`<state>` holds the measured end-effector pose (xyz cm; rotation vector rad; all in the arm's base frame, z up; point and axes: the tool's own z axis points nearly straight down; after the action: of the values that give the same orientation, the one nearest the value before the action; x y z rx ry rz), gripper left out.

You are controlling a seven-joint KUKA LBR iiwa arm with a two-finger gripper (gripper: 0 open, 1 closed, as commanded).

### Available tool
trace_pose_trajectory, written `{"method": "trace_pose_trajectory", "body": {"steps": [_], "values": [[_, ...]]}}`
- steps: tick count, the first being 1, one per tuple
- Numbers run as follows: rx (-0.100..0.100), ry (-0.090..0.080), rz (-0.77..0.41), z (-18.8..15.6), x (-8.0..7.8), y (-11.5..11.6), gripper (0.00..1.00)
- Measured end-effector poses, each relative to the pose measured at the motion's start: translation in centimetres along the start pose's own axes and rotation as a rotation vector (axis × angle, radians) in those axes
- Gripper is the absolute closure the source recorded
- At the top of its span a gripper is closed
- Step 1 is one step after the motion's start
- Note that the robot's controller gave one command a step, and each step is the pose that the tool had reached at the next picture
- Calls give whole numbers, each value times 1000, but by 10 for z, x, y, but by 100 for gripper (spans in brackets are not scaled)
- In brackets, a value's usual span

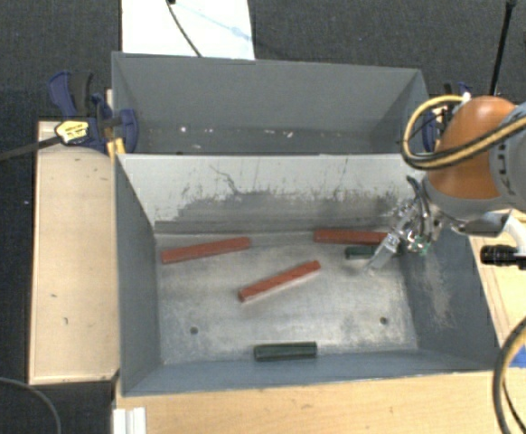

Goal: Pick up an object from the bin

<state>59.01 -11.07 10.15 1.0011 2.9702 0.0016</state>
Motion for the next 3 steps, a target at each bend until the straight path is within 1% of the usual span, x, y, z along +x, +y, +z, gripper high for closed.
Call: {"method": "trace_pose_trajectory", "body": {"steps": [1, 2, 3], "values": [[0, -1, 78, 0, -11, -16, 0], [2, 9, 158, 32, 44, 31, 0], [0, 9, -12, 31, 163, 152, 0]]}}
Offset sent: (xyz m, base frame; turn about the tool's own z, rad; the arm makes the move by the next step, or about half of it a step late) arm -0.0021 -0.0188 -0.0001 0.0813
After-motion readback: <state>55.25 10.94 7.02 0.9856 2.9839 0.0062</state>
